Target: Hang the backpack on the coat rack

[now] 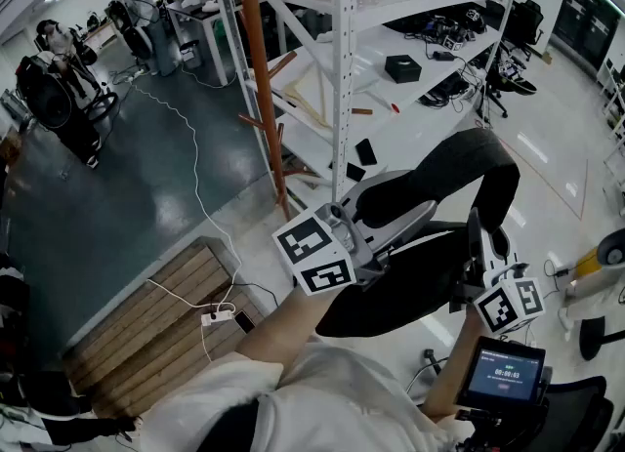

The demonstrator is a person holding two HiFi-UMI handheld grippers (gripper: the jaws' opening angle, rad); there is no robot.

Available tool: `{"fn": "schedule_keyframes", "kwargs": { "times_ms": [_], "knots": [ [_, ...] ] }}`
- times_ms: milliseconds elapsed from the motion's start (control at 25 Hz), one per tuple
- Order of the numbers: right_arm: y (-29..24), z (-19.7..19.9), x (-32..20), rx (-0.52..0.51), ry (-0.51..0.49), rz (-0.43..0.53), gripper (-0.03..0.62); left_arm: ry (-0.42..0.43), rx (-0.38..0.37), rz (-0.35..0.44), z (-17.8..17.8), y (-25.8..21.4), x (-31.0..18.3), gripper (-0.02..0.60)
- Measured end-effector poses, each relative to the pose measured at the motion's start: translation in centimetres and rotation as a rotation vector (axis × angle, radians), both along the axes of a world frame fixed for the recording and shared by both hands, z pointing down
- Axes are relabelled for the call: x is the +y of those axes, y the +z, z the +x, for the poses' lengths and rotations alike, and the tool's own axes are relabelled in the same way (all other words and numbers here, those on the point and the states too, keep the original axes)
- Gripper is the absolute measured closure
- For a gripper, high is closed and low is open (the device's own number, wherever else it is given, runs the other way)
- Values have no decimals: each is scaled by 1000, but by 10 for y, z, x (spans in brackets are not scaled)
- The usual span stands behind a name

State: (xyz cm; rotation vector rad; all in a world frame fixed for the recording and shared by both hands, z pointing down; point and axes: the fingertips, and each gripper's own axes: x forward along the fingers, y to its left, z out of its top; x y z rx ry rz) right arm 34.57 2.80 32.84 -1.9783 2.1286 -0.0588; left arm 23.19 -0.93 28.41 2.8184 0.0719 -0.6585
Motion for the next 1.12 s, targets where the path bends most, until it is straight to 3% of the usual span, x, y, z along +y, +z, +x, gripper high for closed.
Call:
{"fn": "schedule_keyframes", "kwargs": {
  "times_ms": [560, 840, 1120],
  "knots": [
    [-16, -161, -185, -20, -209, 44, 551, -172, 31, 41, -166, -20, -153, 407],
    [-36, -198, -243, -61, -347, 83, 551, -319, 15, 79, -202, -34, -191, 410],
    [-100, -215, -257, -112, -403, 160, 551, -429, 40, 189, -217, -88, -196, 411]
  ]
}}
